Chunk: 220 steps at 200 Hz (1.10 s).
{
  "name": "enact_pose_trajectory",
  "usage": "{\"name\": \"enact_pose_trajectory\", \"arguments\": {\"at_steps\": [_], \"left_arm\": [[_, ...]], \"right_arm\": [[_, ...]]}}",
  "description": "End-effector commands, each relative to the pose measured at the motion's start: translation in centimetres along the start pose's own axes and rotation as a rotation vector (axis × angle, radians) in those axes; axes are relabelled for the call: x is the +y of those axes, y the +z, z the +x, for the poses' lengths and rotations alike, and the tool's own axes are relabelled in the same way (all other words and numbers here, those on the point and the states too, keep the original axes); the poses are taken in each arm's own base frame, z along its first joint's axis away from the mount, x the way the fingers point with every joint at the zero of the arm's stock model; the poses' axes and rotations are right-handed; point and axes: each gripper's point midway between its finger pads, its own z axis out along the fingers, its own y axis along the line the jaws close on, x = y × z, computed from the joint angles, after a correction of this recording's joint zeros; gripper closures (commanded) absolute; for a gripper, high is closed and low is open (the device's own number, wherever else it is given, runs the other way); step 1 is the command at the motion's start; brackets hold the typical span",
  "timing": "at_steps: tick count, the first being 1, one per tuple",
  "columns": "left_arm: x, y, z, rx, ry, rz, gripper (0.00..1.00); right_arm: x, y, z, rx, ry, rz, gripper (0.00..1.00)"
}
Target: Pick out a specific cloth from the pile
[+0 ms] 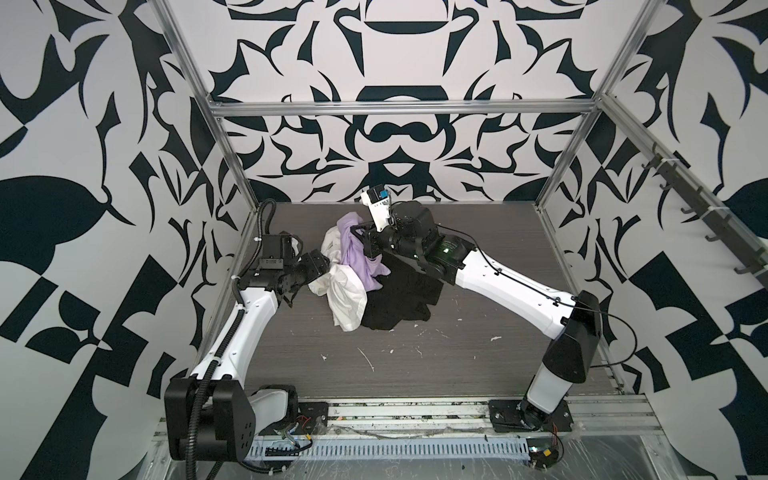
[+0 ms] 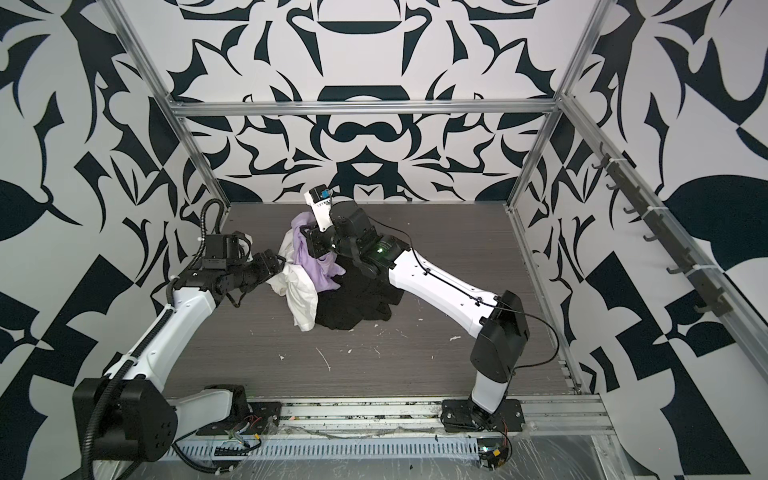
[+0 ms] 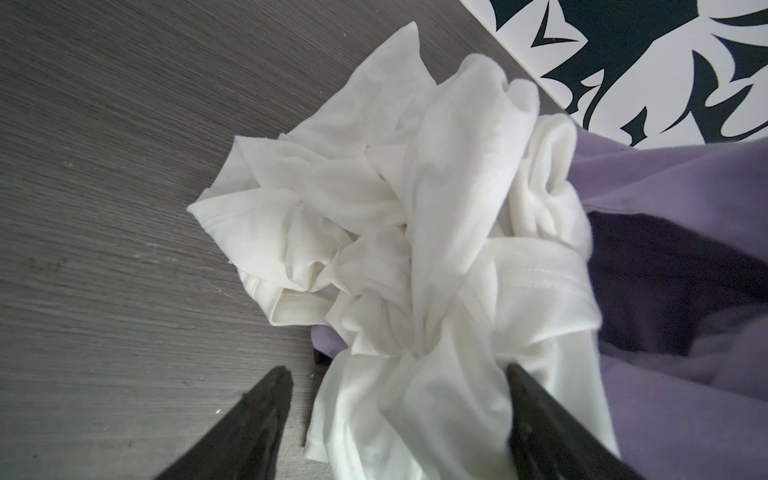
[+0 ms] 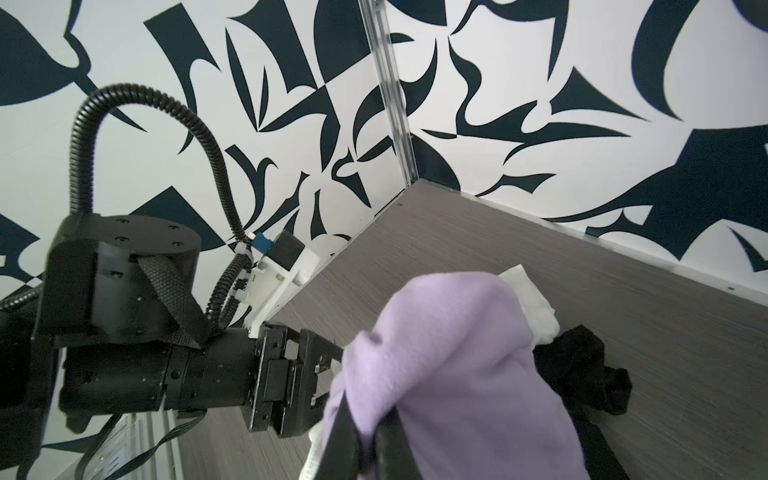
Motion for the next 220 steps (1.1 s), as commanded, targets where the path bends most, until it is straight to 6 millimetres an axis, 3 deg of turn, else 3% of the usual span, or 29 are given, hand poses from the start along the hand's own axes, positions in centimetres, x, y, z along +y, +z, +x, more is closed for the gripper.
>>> {"name": "enact_pose_trajectory", "arguments": {"at_steps": [1, 42, 138, 181, 220], "left_arm": [[-0.8, 0.2, -0.6, 0.003, -0.004, 0.031, 0.17], [-1.2, 0.3, -0.9, 0.005, -0.003, 0.043, 0.17], [-1.3, 0.3, -0.7, 0.006, 0.012, 0.049, 0.17], [-3.6, -1.9, -0.9, -0.102, 0.239, 0.069, 0.17], [-6.8, -5.4, 0.9, -0.237, 0.424, 0.235, 0.21]], "right_arm": [[2.2, -4.3, -8.3, -0.240, -0.059, -0.014, 1.00], [2.9, -6.2, -9.7, -0.253, -0.084, -0.015, 1.00], [3.1, -8.3, -11.5, -0.308, -0.143, 0.013, 1.00], [2.7, -8.3, -10.8, -0.296, -0.165, 0.026, 1.00], [2.7, -8.2, -10.4, -0.294, -0.170, 0.020, 1.00]]}}
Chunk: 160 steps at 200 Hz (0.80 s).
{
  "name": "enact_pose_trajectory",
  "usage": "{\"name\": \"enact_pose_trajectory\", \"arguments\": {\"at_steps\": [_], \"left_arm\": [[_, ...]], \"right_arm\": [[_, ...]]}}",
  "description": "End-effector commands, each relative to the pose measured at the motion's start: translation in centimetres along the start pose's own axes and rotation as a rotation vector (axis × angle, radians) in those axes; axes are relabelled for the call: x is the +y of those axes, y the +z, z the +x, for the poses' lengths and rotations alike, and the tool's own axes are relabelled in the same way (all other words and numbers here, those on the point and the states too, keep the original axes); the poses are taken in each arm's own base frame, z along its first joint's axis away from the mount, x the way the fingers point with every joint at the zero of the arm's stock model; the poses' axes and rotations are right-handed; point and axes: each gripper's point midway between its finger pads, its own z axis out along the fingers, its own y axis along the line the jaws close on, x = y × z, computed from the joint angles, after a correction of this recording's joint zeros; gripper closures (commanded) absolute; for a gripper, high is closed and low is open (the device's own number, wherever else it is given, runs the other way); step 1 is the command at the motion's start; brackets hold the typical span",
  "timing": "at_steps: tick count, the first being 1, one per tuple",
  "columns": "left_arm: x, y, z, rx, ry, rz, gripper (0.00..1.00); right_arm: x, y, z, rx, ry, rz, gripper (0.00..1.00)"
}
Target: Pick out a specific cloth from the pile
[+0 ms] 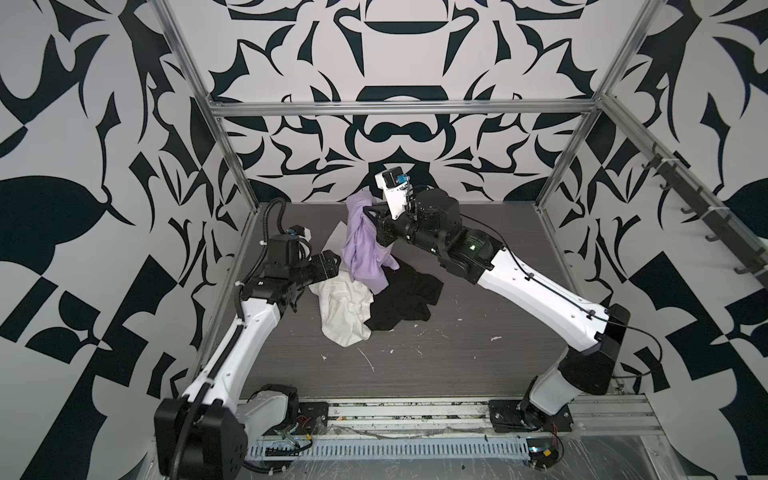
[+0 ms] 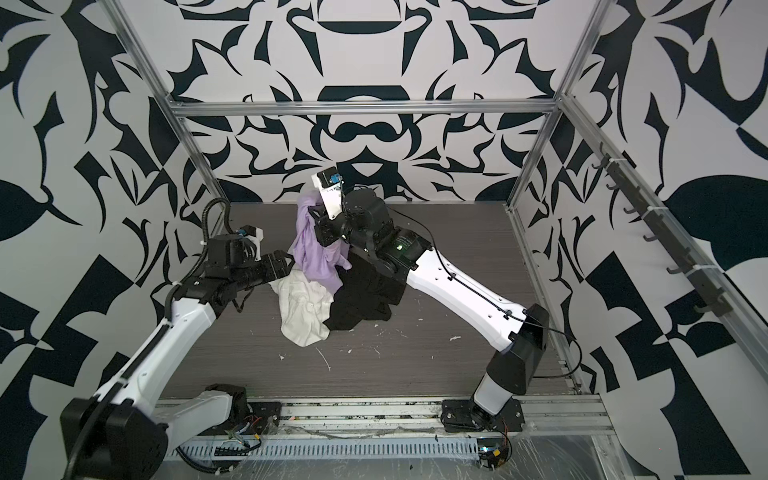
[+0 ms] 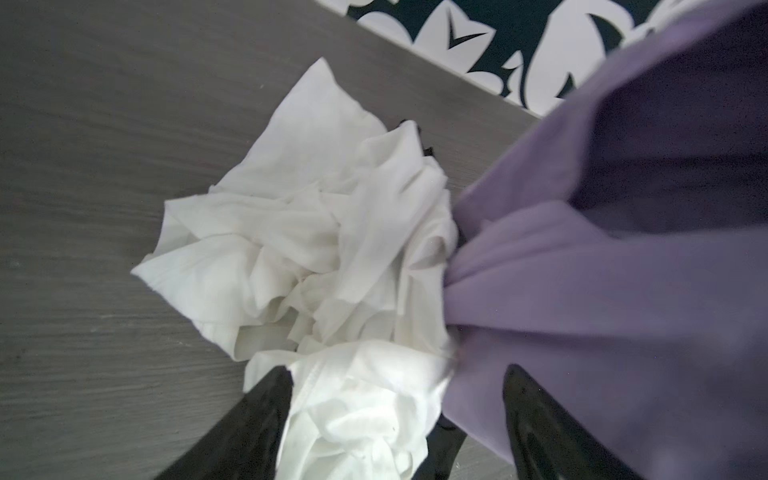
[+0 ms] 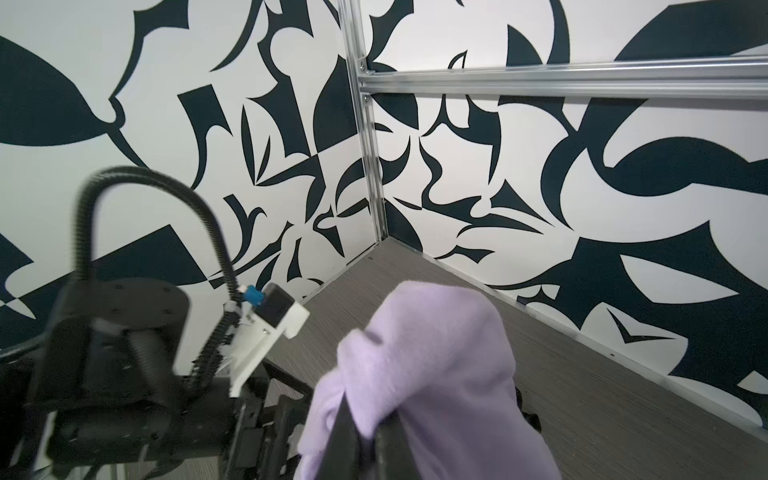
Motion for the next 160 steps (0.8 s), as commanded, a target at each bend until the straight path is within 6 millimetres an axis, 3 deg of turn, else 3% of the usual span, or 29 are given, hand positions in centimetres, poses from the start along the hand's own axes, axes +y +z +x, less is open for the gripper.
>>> {"name": "enact_pose_trajectory", "arguments": {"at_steps": [1, 13, 34, 69, 91, 105, 160], "left_arm": [[-2.0, -2.0, -0.4, -0.106, 0.149, 0.087, 0.21], [-2.8, -2.9, 0.2, -0.119, 0.177, 0.135, 0.27], [-4.5, -4.1, 1.4, -0.107, 0.206, 0.242, 0.28], [-6.6, -5.9, 2.6, -0.116, 0.262, 0.368, 0.21], [-7.2, -6.8, 2.1, -0.168, 0.306, 0.391, 0.16], [-7.6, -7.3, 1.5, -0.207, 0.331, 0.400, 0.08], [-9.0, -7.1, -0.2, -0.285, 0.440, 0.453, 0.05]], "right_arm": [[1.0, -2.6, -5.2, -0.169, -0.024, -0.025, 1.00], [1.1, -2.5, -5.0, -0.165, -0.027, -0.029, 1.00], [1.1, -2.4, -4.8, -0.165, -0.032, -0.032, 1.00], [1.5, -2.3, -4.5, -0.169, -0.049, -0.060, 1.00], [1.7, -2.2, -4.5, -0.168, -0.050, -0.070, 1.00], [1.9, -2.2, -4.4, -0.167, -0.050, -0.082, 1.00], [2.1, -2.5, -4.4, -0.168, -0.043, -0.097, 1.00]]}}
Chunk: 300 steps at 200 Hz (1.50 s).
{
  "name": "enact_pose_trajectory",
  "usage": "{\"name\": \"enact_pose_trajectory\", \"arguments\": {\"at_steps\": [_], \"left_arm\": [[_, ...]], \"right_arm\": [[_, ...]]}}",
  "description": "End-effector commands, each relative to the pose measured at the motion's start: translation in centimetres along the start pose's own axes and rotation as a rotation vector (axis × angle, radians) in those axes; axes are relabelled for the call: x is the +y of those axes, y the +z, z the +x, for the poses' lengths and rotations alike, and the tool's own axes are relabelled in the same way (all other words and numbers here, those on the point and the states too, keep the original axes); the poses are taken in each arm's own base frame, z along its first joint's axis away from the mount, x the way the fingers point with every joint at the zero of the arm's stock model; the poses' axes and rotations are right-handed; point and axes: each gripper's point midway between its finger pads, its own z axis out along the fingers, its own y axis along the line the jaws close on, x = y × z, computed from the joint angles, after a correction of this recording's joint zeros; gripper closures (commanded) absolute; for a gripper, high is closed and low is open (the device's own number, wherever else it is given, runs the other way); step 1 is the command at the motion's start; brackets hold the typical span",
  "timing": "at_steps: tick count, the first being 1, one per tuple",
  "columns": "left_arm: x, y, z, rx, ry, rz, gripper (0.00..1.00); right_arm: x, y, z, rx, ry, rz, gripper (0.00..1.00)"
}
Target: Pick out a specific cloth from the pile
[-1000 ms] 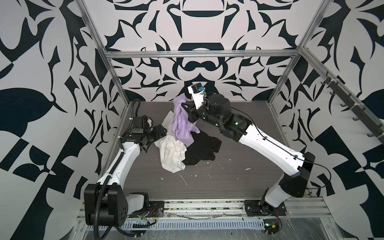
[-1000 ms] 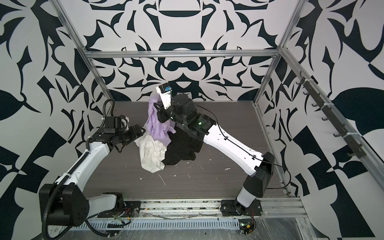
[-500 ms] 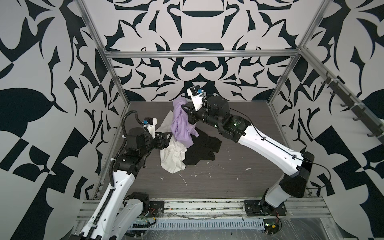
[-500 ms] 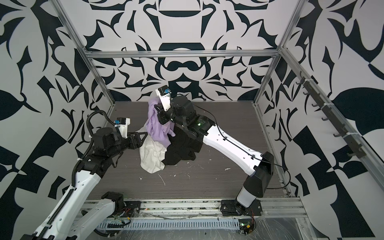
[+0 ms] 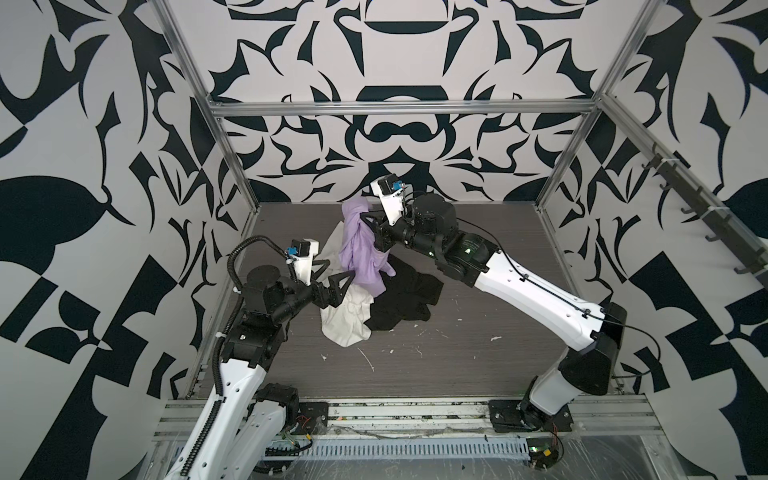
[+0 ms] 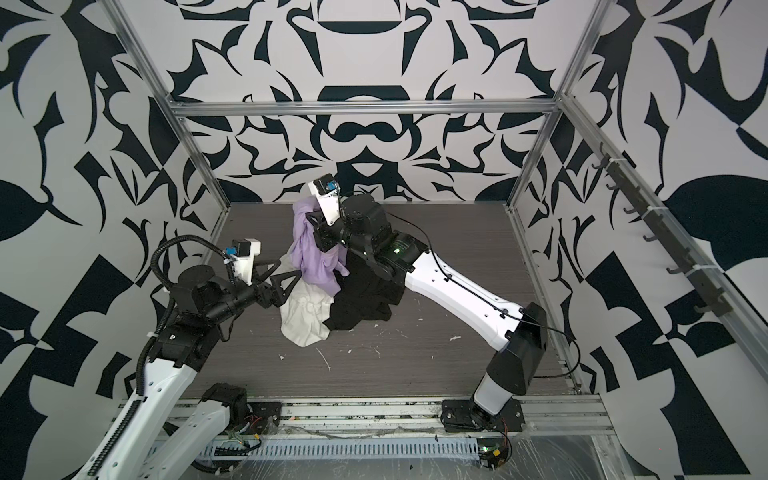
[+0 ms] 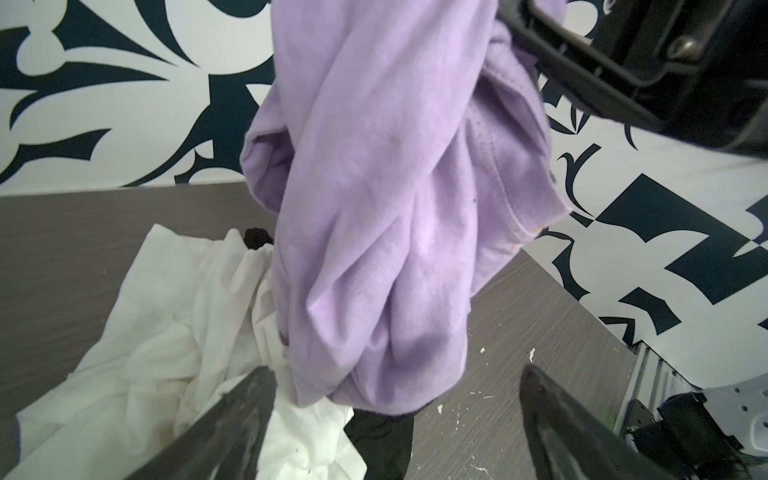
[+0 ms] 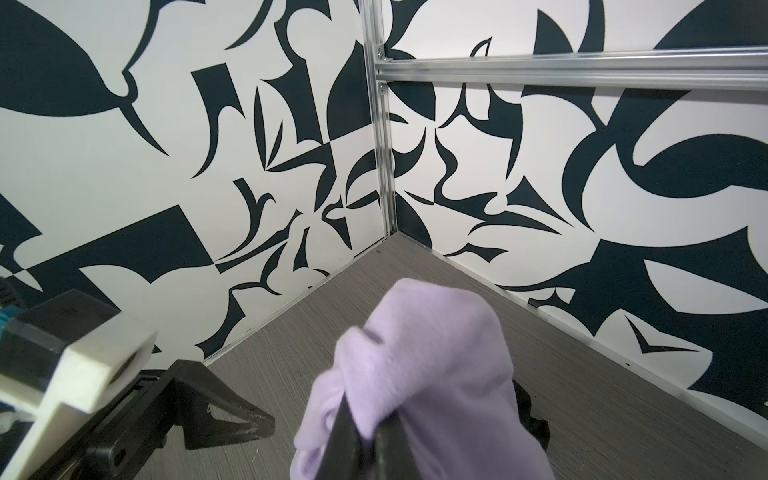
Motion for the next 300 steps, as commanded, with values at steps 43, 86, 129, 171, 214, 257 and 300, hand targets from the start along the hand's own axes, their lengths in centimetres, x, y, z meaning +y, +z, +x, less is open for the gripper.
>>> {"name": "enact_pose_trajectory", "arguments": {"at_steps": [43, 86, 129, 171, 214, 257, 300], "left_arm": [[-1.0, 2.2, -2.2, -0.037, 0.094, 0.104, 0.04], [-1.9, 4.3, -1.4, -0.016, 0.110, 0.146, 0.05], [-1.6, 5.8, -1.5, -0.004, 0.109, 0.149, 0.08], [-1.0, 6.6, -1.6, 0.007, 0.100, 0.132, 0.26], [-1.0, 6.7, -1.6, 0.008, 0.099, 0.133, 0.52], [-1.7, 6.6, -1.7, 0.009, 0.093, 0.165, 0.72], [-2.6, 6.5, -2.6, -0.004, 0.093, 0.188, 0.88]], "right_arm": [[1.7, -3.3, -6.0, -0.180, -0.004, -0.055, 1.00], [1.8, -3.6, -6.3, -0.186, 0.002, -0.061, 1.00], [1.9, -3.8, -6.6, -0.188, 0.008, -0.065, 1.00], [2.0, -4.1, -6.8, -0.192, 0.009, -0.069, 1.00], [2.0, -4.3, -6.9, -0.194, 0.009, -0.068, 1.00], [2.2, -4.6, -7.2, -0.196, 0.019, -0.074, 1.00], [2.4, -5.3, -8.0, -0.205, 0.041, -0.079, 1.00]]}}
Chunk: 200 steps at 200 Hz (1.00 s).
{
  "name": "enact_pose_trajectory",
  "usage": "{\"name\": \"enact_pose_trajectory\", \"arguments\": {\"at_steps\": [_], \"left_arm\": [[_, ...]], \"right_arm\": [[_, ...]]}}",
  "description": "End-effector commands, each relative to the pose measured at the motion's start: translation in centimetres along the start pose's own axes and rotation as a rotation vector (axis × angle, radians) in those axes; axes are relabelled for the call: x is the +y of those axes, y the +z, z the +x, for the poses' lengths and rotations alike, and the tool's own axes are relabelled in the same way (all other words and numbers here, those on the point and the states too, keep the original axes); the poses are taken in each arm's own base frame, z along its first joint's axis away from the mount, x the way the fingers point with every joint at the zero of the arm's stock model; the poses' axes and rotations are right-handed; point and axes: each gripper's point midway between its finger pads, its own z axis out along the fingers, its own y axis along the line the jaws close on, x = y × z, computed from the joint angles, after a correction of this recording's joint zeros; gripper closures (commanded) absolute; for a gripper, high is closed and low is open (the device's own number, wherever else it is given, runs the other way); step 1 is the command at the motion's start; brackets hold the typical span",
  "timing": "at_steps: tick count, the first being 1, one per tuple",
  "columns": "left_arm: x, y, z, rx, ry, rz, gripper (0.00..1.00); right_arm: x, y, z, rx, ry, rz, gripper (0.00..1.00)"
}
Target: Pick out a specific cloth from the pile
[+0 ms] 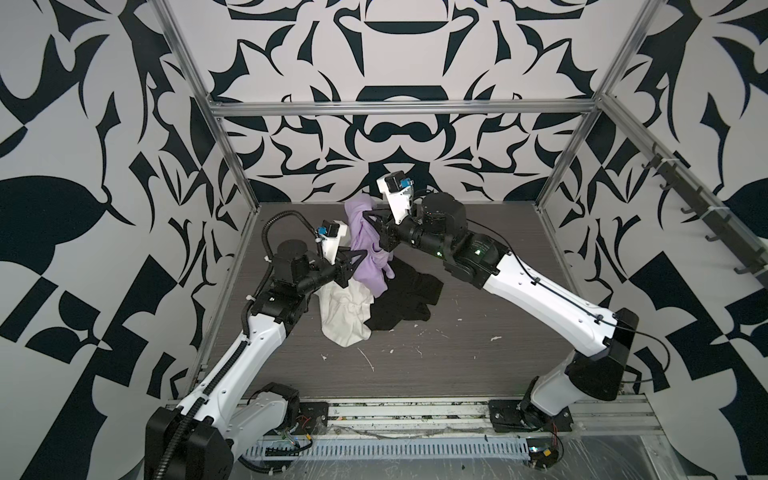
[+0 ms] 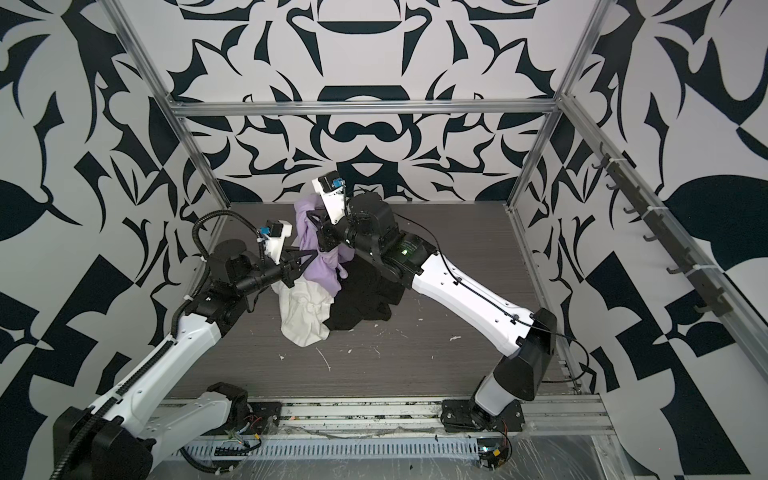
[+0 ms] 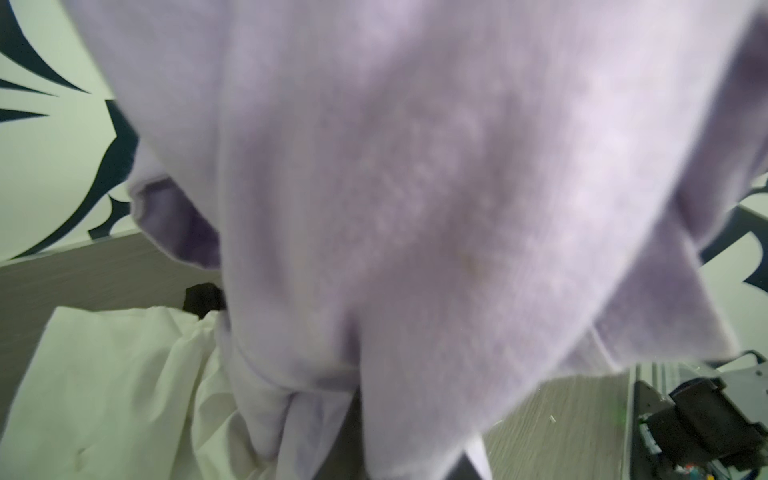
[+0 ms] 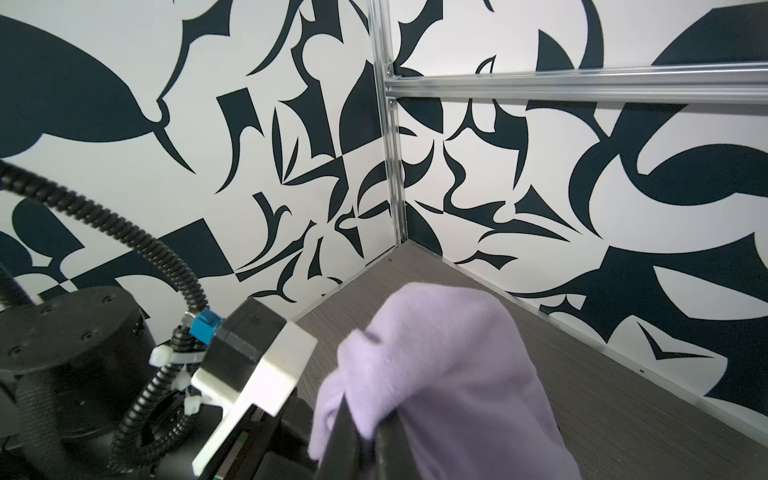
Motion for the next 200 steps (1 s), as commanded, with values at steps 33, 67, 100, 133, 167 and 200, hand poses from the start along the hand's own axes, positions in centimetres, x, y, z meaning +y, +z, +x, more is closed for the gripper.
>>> {"name": "enact_pose_trajectory", "arguments": {"at_steps": [33, 67, 100, 133, 167, 200], "left_arm": [[-2.5, 0.0, -2.8, -0.048, 0.045, 0.062, 0.94], [-3.8, 0.6, -3.6, -0.051, 0.064, 0.090, 0.97], [-5.0, 1.2, -4.5, -0.049, 0.074, 0.116, 1.00], [-6.2, 1.9, -4.9, -0.052, 0.094, 0.136, 1.00], [-7.9, 3.0, -4.9, -0.044, 0.111, 0.171, 1.00], [-9.5, 4.0, -4.7, -0.036, 0.123, 0.203, 1.00]], "right_arm": [[1.8, -3.6, -7.0, -0.166, 0.010, -0.034, 1.00], [1.7, -4.3, -8.0, -0.169, 0.001, -0.013, 1.00], [1.1, -5.2, -8.8, -0.169, -0.013, 0.029, 1.00], [0.6, -6.5, -9.1, -0.171, -0.035, 0.076, 1.00], [-0.1, -8.0, -9.2, -0.162, -0.046, 0.121, 1.00], [-0.8, -9.4, -8.7, -0.149, -0.049, 0.166, 1.00]]}}
